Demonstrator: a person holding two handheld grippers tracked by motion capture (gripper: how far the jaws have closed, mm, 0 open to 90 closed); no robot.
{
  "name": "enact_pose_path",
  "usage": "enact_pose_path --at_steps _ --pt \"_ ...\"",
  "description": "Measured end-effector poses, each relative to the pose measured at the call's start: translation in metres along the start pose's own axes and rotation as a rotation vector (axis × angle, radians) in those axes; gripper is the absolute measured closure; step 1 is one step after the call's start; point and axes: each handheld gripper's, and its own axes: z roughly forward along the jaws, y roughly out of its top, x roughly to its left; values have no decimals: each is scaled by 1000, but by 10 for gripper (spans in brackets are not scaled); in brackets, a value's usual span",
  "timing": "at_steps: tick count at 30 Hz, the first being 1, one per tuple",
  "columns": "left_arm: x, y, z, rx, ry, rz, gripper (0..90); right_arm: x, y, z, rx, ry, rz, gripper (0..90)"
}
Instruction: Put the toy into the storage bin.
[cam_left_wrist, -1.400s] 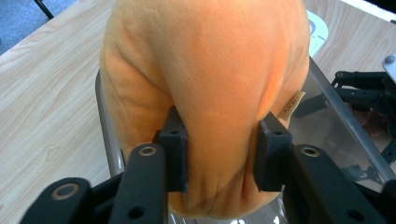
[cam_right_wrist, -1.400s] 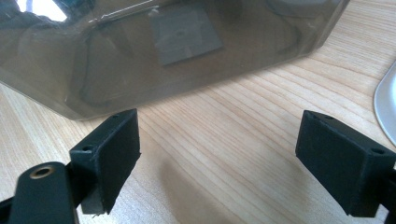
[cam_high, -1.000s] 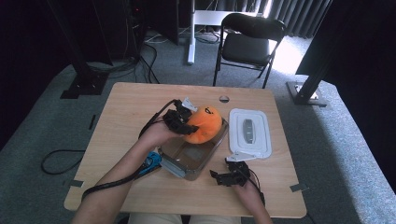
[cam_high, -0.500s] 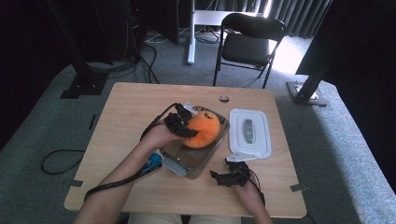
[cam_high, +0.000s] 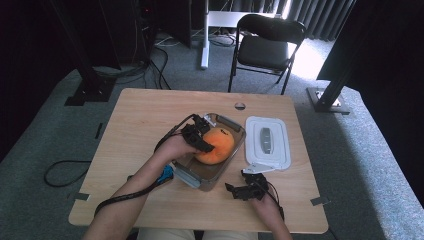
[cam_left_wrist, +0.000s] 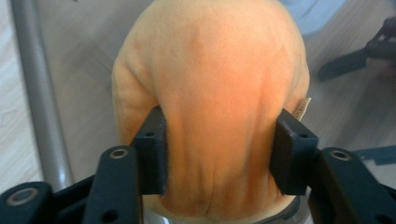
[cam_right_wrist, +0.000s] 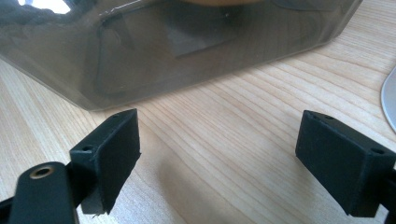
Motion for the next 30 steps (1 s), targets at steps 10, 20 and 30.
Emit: enact_pose_path --at_steps 10,20,30 --pt "-6 5 7 39 27 2 279 0 0 0 0 0 -1 135" --pt "-5 4 -5 12 32 12 97 0 0 0 5 -1 -4 135" --pt "-2 -6 -9 -12 -35 0 27 0 0 0 8 0 -2 135"
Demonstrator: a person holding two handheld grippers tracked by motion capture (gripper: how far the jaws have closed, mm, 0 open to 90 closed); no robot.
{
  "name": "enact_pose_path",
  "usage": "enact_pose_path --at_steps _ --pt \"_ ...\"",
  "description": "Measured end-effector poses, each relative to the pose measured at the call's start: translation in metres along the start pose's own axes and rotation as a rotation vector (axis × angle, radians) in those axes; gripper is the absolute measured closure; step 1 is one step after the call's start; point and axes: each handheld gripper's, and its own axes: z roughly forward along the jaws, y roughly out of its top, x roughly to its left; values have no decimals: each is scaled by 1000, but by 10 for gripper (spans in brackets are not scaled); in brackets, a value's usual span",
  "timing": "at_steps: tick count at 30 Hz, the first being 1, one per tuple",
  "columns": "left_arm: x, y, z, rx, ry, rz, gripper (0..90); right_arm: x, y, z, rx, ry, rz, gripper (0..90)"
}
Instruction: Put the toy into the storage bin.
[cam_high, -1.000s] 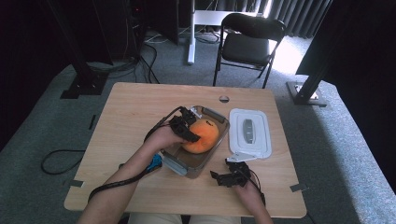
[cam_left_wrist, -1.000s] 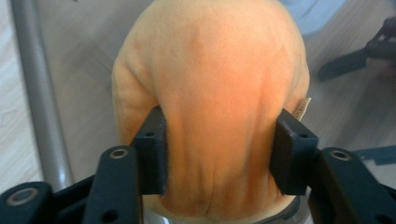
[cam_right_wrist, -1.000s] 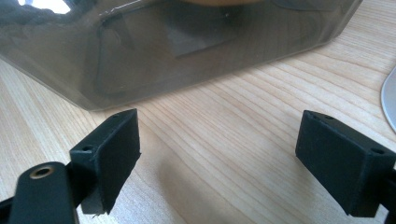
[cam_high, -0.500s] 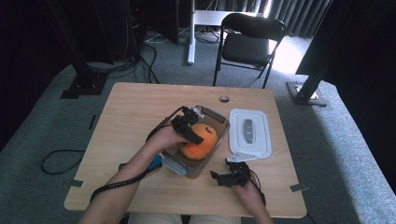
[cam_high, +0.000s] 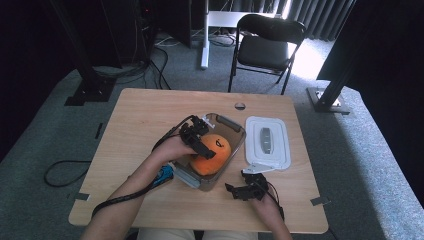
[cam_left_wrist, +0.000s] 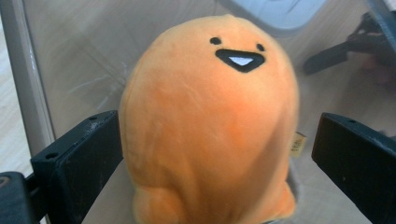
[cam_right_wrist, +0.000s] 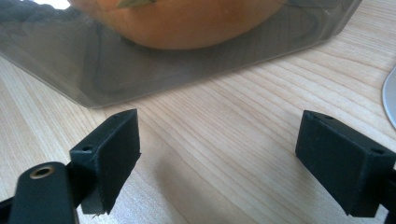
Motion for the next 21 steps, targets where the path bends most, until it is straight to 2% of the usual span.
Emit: enact_pose_path --at_steps 5,14,21 --pt "-1 -4 -7 -15 9 8 41 0 0 0 3 2 1 135" --pt "2 -18 -27 -67 -13 -5 42 -1 0 0 7 3 3 135" --pt "5 -28 -38 -99 -10 -10 42 0 0 1 15 3 1 136"
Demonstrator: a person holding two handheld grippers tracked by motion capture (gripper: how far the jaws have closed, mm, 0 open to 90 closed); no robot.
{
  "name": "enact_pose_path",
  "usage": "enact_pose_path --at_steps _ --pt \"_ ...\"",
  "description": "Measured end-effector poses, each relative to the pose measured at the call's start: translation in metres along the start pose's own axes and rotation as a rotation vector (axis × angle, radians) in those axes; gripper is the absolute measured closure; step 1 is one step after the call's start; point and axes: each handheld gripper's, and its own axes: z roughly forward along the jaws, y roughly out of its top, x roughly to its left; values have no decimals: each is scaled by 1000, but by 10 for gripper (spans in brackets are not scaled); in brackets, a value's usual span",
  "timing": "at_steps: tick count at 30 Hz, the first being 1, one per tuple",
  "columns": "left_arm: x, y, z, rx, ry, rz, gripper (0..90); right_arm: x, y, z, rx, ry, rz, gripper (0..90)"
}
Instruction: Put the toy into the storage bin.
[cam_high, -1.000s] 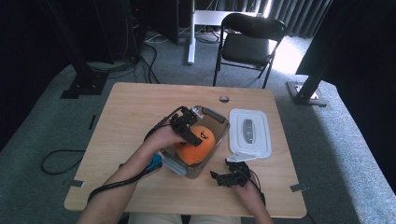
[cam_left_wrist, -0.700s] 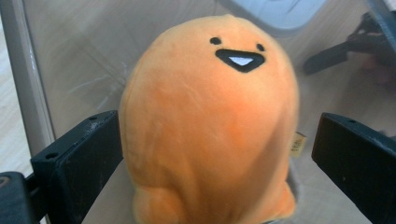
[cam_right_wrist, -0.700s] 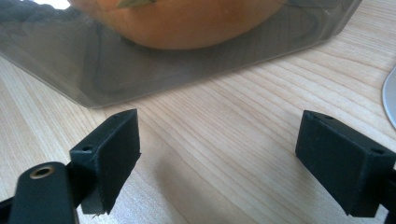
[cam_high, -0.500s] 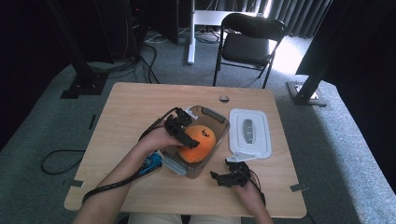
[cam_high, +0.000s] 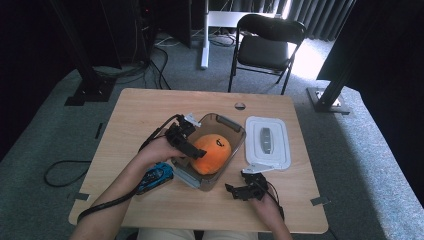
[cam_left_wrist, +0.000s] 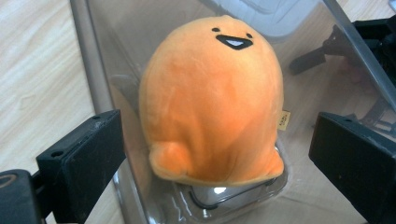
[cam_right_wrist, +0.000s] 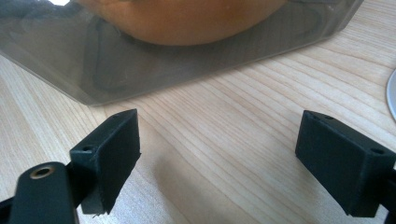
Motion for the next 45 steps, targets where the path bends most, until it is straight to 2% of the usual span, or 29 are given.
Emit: enact_pose_path --at_steps 1,2,6,11,13,17,21,23,29,34,38,45 --pt "0 0 0 0 0 0 42 0 0 0 0 -1 0 136" --pt "1 -4 -4 2 18 7 42 0 0 0 0 -1 0 135" --pt "7 -15 -14 -15 40 -10 42 0 0 0 -8 -1 2 136" --pt "15 -28 -26 -46 37 -27 42 0 0 0 -4 0 -3 135" --pt "15 -28 -26 -46 37 -27 42 0 0 0 -4 0 -2 135" --pt "23 -45 -37 -57 46 -40 42 1 1 1 -3 0 -4 135" --pt "27 -59 -42 -47 87 -47 42 1 1 1 -4 -1 -5 135" --pt "30 -68 -43 -46 91 -59 42 1 1 1 -3 -2 -5 135" --pt "36 -89 -42 -30 90 -86 42 1 2 0 -5 -9 -5 135" --pt "38 -104 -36 -15 90 -87 42 1 2 -1 -9 -8 -5 135" --pt "39 -117 -30 -2 72 -91 42 0 0 0 -3 -7 -4 135" --pt "38 -131 -21 24 77 -96 41 0 0 -1 -9 -7 -1 136"
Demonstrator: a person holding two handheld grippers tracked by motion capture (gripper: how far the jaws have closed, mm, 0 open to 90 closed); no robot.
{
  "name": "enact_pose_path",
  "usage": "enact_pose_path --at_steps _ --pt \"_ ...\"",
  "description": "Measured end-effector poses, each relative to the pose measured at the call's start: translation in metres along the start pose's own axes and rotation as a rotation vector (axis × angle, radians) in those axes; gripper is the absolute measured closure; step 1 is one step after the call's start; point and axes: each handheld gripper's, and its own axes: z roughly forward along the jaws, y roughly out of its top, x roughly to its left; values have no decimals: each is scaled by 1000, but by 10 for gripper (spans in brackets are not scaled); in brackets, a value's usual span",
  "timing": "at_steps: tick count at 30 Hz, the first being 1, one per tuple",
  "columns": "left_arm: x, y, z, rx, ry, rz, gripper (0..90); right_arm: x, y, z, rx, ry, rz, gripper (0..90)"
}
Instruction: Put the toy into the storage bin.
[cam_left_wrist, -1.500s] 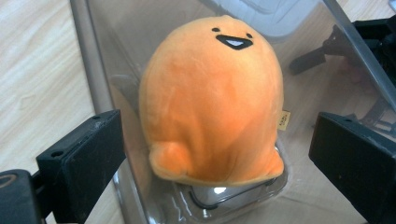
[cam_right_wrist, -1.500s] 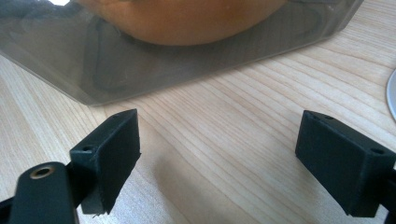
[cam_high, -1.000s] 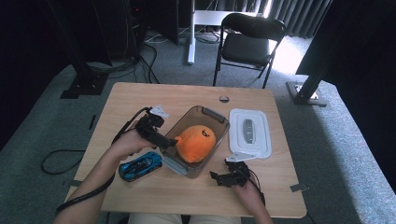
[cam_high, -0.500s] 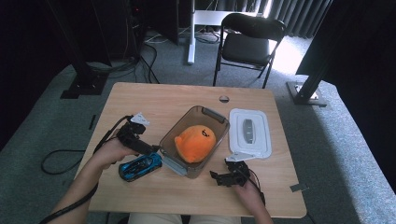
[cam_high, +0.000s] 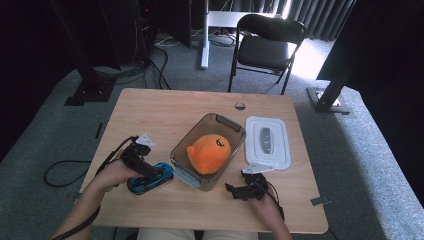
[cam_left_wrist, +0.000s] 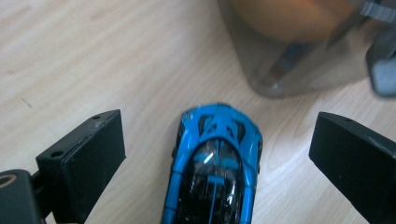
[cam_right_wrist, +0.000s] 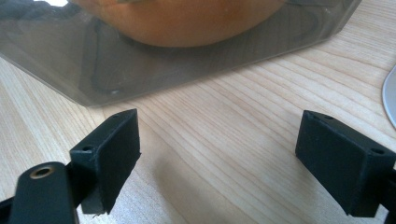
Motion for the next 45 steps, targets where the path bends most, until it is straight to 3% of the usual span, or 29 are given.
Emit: enact_pose_path --at_steps 6,10,14,20,32,34,37,39,40,42,45 --pt "-3 -11 12 47 3 23 41 -1 0 0 -1 3 2 135" --pt "-4 -18 21 106 25 53 42 -1 0 -1 -1 5 5 136" --pt "-1 -24 26 123 42 38 42 -2 -1 -1 -3 9 12 136" --pt "-2 -31 34 159 31 57 69 -2 0 -1 -2 11 9 136" --pt "-5 -35 48 217 62 81 69 -3 0 -1 2 16 16 136" --pt "-5 -35 49 216 53 78 69 -3 -1 -1 -1 18 18 137" --pt "-7 -35 49 217 38 105 69 -4 -1 -1 0 19 19 137" --pt "-6 -33 47 208 30 89 158 -3 -1 -1 3 19 19 137" --pt "-5 -32 47 210 45 72 159 -3 -1 -1 2 18 18 137" --pt "-4 -32 47 209 30 70 237 -3 -1 -1 3 18 18 137" --pt "-5 -31 46 208 19 84 249 -3 -1 -1 4 20 17 137"
